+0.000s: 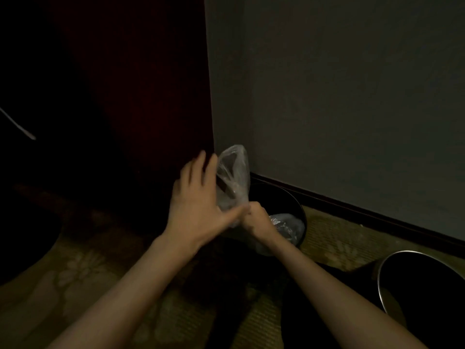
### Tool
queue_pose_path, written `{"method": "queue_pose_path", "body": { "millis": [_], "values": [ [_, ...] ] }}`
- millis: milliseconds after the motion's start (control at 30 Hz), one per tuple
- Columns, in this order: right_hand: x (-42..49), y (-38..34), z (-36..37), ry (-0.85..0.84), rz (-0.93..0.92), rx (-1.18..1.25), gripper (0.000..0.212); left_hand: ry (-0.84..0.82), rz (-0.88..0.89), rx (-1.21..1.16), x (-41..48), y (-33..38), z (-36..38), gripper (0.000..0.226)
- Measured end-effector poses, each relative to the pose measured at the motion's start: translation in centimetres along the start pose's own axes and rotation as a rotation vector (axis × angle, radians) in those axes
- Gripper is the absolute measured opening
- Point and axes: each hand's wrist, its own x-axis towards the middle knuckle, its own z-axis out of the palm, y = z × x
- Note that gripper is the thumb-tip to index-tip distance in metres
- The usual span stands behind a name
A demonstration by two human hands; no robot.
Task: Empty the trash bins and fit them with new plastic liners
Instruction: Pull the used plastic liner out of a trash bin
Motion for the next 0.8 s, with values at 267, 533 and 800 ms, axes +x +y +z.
{"method": "queue_pose_path", "body": {
  "millis": [267,533,800],
  "values": [
    [0.3,-2.3,0.9,0.079,0.103,0.456,0.021,-0.147,-0.148,-0.214,-1.8,0.9,3.1,0.078],
    [-2.4,-3.0,0.7,-0.059,-0.016,0.405,0.023,-0.106,0.137,-0.238,-1.4,0.3,2.9,0.015],
    [-3.7,-1.3,-0.7,-0.073,-0.193,-0.481,0.032,-0.329,-0.259,-0.703,-0.6,0.6,3.2,0.113]
  ]
}}
